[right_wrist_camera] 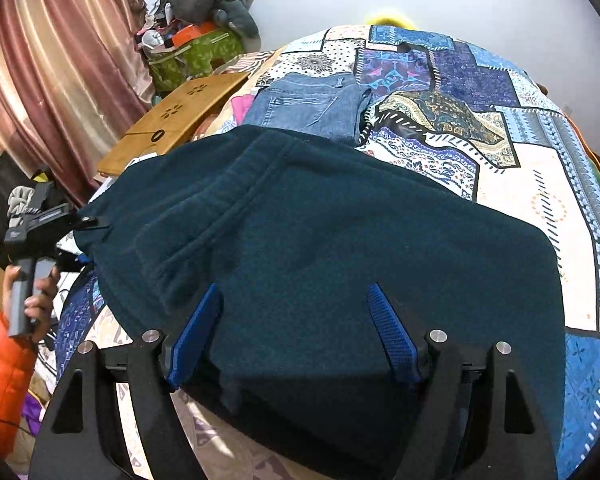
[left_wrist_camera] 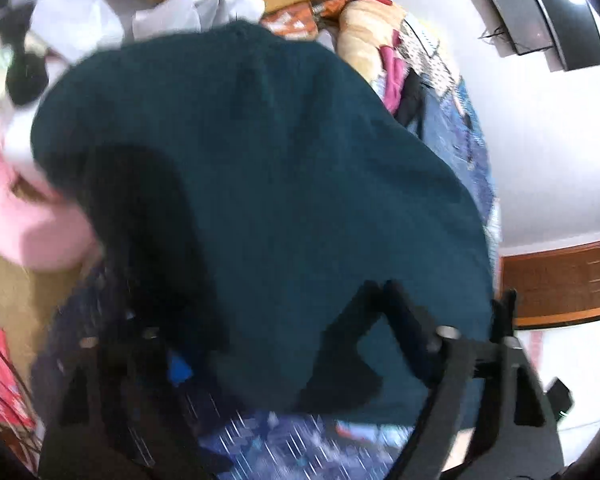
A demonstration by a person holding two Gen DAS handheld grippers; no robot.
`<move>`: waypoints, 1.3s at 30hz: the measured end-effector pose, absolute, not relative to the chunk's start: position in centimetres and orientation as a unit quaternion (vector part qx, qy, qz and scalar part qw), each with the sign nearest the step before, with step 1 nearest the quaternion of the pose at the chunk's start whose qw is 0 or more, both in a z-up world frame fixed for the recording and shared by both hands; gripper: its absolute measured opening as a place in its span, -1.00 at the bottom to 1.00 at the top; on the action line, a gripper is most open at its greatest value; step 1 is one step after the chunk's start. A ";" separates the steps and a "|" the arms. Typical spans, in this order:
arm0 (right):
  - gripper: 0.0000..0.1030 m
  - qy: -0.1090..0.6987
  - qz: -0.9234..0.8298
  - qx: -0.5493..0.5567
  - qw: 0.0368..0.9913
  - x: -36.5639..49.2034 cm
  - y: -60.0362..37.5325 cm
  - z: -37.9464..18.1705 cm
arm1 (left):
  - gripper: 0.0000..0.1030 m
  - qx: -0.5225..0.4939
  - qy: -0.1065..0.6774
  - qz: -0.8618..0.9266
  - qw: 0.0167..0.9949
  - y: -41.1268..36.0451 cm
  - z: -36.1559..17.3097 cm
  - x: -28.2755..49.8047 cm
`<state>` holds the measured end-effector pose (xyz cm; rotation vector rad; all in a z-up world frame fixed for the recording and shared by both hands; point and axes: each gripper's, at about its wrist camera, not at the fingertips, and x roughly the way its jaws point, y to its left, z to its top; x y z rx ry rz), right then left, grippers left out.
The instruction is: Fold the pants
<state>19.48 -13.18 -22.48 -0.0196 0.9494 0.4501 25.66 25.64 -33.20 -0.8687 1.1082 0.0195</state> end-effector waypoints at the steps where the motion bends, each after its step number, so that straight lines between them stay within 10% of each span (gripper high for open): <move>1: 0.44 0.453 0.215 -0.009 0.865 19.5 -13.2 -22.5 | 0.08 -0.387 0.511 0.019 0.768 25.7 -33.1 25.9; 10: 0.44 0.454 0.218 0.050 0.862 19.1 -15.4 -21.7 | -0.58 -0.216 0.445 0.105 0.863 22.3 -25.3 25.0; 24: 0.45 0.451 0.129 0.082 0.879 15.5 -26.1 -22.5 | -0.64 -0.091 0.259 -0.018 0.961 8.2 -5.5 25.9; 39: 0.46 0.442 0.174 0.107 0.874 16.0 -26.6 -23.6 | -0.68 -0.105 0.404 -0.214 0.883 -13.5 -8.6 36.2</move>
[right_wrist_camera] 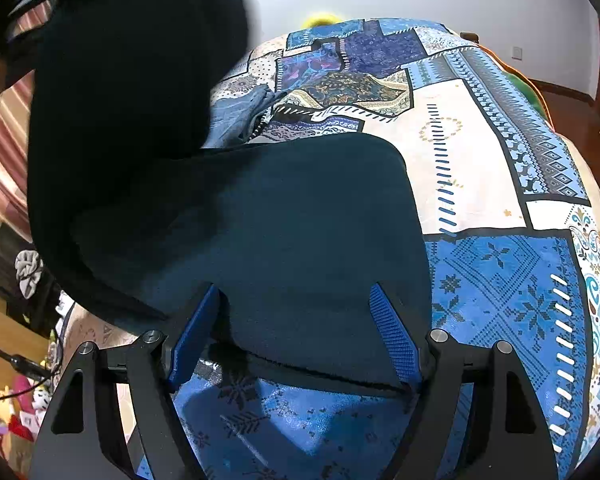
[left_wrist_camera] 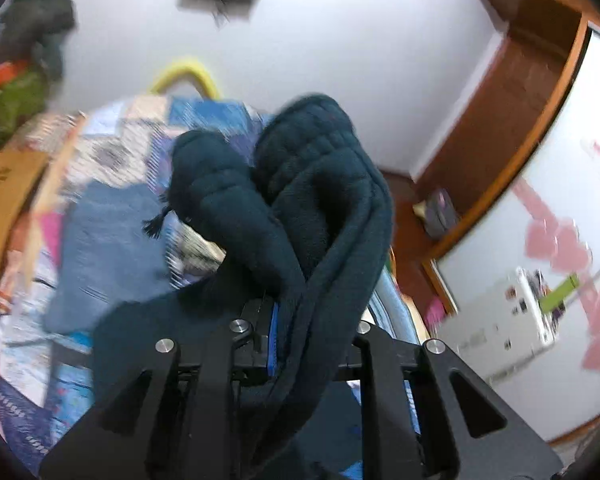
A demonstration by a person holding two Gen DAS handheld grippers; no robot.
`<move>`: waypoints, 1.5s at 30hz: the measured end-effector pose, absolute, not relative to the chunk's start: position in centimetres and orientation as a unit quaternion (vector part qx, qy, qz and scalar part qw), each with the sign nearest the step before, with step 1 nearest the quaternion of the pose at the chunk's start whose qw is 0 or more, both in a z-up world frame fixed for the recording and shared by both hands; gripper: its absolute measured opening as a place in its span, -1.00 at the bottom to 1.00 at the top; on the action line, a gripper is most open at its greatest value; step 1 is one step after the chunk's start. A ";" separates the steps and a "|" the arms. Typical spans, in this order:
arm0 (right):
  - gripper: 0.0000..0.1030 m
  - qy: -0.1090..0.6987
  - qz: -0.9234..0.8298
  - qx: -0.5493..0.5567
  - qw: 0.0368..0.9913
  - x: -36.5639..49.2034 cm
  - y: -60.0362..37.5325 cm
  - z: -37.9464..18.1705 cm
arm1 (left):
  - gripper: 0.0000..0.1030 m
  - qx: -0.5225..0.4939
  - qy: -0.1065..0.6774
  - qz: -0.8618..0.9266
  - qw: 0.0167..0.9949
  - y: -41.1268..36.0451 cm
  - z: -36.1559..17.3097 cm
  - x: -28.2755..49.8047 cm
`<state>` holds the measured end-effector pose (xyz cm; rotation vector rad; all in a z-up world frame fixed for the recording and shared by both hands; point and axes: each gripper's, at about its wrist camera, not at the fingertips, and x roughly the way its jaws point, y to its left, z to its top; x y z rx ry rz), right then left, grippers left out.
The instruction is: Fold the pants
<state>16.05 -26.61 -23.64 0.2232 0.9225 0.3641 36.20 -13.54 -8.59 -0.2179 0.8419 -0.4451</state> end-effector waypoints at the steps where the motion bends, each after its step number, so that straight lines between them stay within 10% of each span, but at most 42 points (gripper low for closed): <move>1: 0.46 0.441 0.176 0.111 0.873 16.0 -26.7 -23.7 | -0.68 -0.097 0.415 -0.221 0.877 -14.5 -9.5 36.1; 11: 0.45 0.430 0.180 0.123 0.876 14.6 -28.0 -22.8 | -0.63 0.063 0.494 -0.274 0.823 -21.5 -15.9 31.3; 14: 0.45 0.424 0.178 0.131 0.878 13.6 -28.6 -22.2 | -0.33 0.098 0.499 -0.275 0.816 -22.1 -16.4 29.8; 16: 0.45 0.421 0.172 0.134 0.880 12.9 -29.0 -21.7 | 0.40 0.096 0.495 -0.294 0.812 -22.1 -15.6 28.6; 18: 0.45 0.421 0.163 0.130 0.883 12.3 -29.2 -21.4 | 0.67 0.098 0.466 -0.305 0.825 -21.8 -14.4 27.6; 24: 0.46 0.435 0.152 0.139 0.877 11.1 -29.9 -21.9 | 0.92 0.122 0.378 -0.277 0.875 -19.3 -10.2 25.6; 45: 0.46 0.469 0.165 0.145 0.856 14.1 -27.7 -23.4 | 0.95 0.187 0.542 -0.038 0.818 -6.3 -25.5 46.5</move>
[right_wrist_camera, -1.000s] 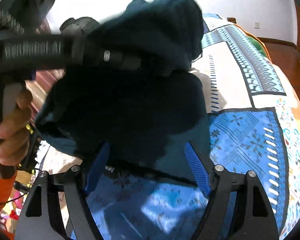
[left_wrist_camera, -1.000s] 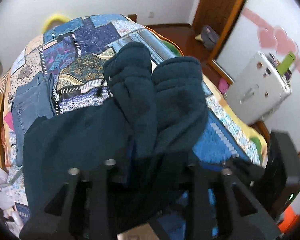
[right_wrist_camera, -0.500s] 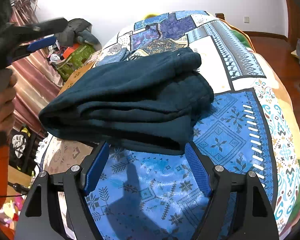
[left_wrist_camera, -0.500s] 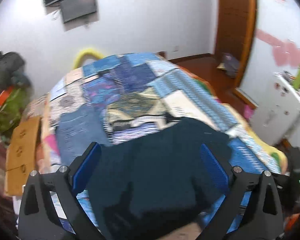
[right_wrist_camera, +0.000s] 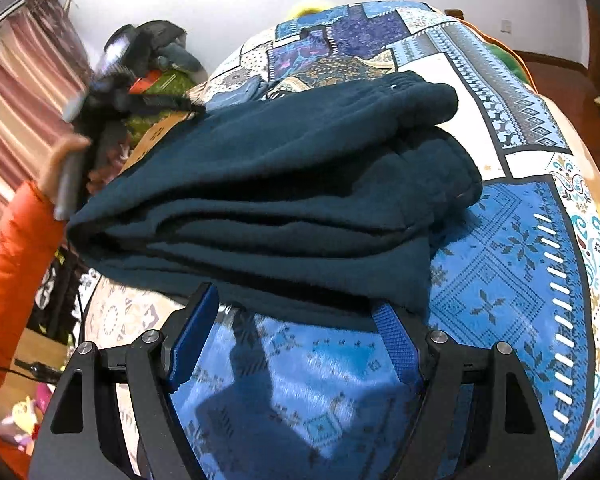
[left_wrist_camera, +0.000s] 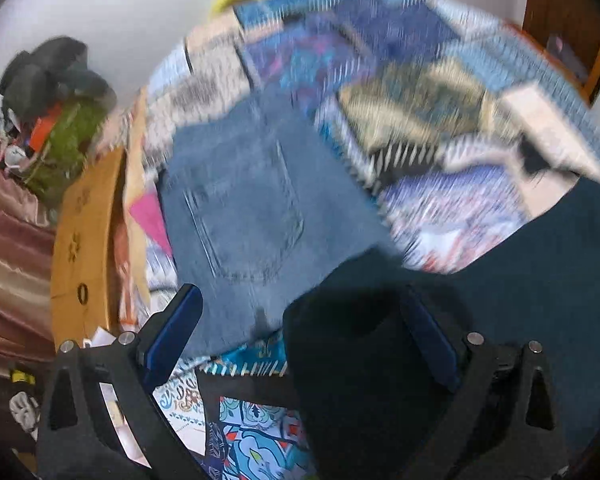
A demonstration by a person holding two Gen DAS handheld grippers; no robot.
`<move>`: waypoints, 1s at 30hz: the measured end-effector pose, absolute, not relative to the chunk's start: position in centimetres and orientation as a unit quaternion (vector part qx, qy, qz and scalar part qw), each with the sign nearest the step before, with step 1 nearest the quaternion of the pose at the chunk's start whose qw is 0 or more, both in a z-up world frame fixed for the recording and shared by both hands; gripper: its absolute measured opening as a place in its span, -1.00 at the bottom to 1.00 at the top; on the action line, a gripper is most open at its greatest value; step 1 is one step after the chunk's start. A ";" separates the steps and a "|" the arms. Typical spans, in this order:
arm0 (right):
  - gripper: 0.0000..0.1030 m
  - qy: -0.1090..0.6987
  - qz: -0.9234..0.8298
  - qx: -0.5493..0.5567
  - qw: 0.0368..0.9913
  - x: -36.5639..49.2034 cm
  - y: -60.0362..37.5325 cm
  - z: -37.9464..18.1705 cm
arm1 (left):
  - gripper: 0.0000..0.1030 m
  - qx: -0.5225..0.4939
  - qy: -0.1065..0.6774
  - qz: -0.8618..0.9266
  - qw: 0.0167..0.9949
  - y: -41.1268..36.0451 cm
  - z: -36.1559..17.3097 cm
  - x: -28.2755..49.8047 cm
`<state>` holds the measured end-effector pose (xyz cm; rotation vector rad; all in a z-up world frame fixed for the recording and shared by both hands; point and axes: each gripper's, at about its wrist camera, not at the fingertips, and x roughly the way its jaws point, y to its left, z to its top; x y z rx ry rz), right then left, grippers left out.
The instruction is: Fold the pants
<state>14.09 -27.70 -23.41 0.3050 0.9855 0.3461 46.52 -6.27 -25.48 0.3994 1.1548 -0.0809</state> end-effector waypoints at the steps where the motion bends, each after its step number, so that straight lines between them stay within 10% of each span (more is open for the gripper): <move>1: 0.46 0.469 0.164 0.144 0.856 14.0 -27.8 -23.4 | 0.98 0.192 0.545 -0.042 0.815 -6.0 -26.2 46.2; 30: 0.46 0.394 0.151 0.084 0.903 11.7 -27.4 -18.2 | 1.00 0.037 0.502 -0.113 0.856 -5.2 -22.0 24.3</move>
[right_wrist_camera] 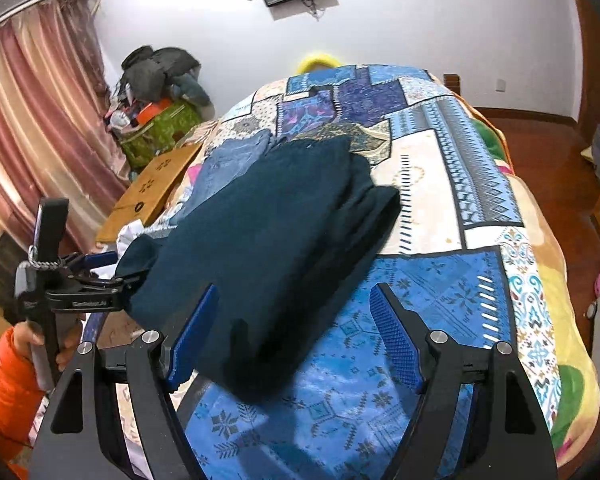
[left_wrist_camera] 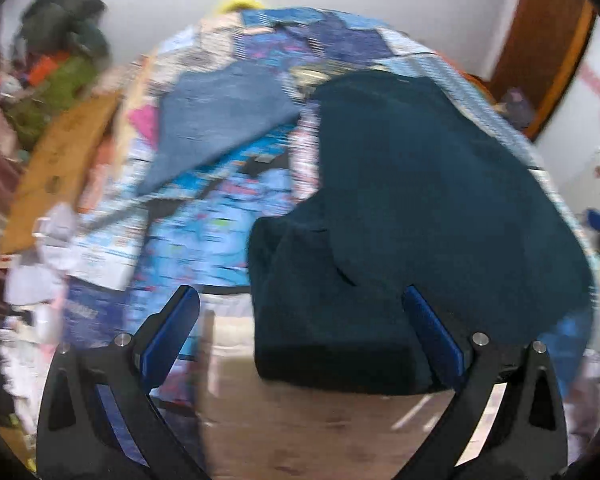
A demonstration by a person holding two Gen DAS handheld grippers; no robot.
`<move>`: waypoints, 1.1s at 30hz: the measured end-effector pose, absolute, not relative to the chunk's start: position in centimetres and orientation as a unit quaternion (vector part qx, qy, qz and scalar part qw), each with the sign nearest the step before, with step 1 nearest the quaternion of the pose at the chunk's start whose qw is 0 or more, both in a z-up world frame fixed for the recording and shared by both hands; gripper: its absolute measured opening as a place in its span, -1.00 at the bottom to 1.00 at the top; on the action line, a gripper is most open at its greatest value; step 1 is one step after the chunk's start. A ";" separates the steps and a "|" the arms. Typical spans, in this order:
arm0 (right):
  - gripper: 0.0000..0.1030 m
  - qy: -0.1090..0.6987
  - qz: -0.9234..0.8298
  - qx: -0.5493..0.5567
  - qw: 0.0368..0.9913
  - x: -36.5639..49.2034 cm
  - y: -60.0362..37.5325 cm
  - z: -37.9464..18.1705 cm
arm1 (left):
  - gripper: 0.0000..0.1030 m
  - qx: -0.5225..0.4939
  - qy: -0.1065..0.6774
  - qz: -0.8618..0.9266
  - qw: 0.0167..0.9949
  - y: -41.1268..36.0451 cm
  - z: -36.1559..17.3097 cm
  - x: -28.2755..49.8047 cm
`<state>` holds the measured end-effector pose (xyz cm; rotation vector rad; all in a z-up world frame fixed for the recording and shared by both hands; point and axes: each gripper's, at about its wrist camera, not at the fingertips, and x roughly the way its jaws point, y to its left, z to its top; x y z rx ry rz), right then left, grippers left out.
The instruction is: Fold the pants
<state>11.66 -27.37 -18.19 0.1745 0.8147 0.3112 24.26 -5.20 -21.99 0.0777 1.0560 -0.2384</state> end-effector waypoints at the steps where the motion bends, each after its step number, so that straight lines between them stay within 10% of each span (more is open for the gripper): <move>1: 0.46 0.397 0.148 0.077 0.903 11.9 -27.2 -18.6 | 1.00 0.036 0.501 -0.120 0.856 -5.7 -21.9 24.2; 11: 0.35 0.431 0.149 0.098 0.884 12.6 -28.6 -22.1 | 0.62 0.056 0.458 -0.070 0.885 -3.5 -20.3 24.6; 33: 0.19 0.415 0.121 0.070 0.899 18.1 -31.8 -18.6 | 0.62 0.072 0.410 -0.100 0.904 -3.9 -16.3 32.4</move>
